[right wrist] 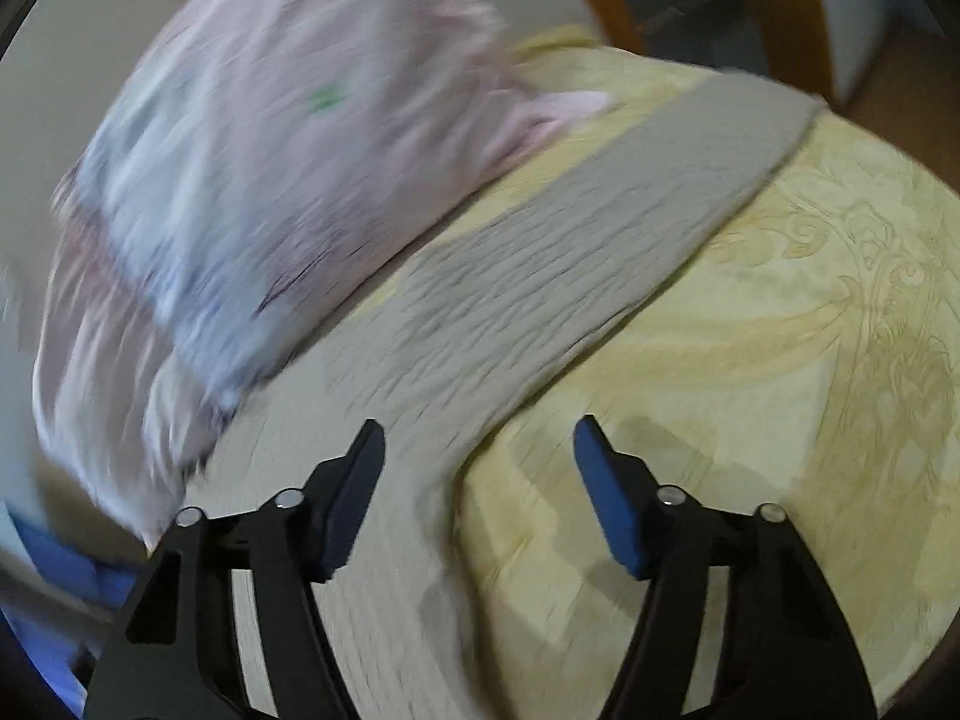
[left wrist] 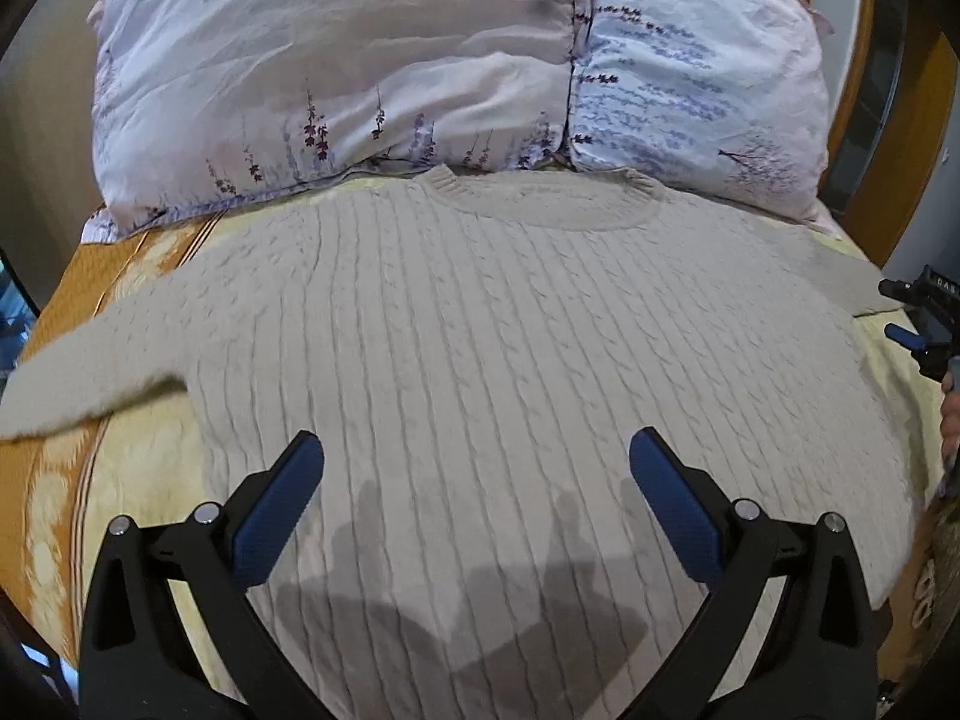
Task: Fold small clothes
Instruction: 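Grasp the sweater sleeve with the right tool and fold it across the body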
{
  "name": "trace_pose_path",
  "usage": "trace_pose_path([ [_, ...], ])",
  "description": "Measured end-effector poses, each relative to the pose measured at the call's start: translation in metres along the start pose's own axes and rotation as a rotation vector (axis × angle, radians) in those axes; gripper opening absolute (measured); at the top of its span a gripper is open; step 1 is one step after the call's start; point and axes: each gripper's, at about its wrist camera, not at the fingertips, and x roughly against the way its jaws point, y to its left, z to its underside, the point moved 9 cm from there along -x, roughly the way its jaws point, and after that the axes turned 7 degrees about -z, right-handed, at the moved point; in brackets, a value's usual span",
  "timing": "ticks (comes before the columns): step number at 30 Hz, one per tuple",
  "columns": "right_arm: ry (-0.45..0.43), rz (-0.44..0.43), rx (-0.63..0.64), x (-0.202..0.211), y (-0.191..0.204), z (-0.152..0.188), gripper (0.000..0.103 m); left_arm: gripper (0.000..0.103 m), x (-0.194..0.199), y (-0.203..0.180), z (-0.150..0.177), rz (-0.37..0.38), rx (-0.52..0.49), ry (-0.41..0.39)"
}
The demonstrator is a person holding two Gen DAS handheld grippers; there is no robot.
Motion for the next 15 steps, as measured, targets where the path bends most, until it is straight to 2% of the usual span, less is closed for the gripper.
trace_pose_path([
  [3, 0.008, -0.013, -0.079, -0.012, -0.014, -0.013, 0.062, 0.101, -0.008, 0.002, -0.008, 0.01, -0.003, 0.013],
  [6, -0.003, 0.014, -0.115, -0.016, -0.025, -0.018, 0.06, 0.101, -0.014, 0.003, -0.015, 0.018, -0.004, 0.006],
  [12, -0.031, 0.005, -0.144, -0.02, -0.033, -0.033, 0.054, 0.101, -0.026, 0.004, -0.024, 0.027, 0.011, 0.015],
  [15, -0.08, 0.047, -0.172, -0.016, -0.049, -0.05, 0.05, 0.101, -0.029, 0.005, -0.028, 0.045, 0.026, 0.021],
])
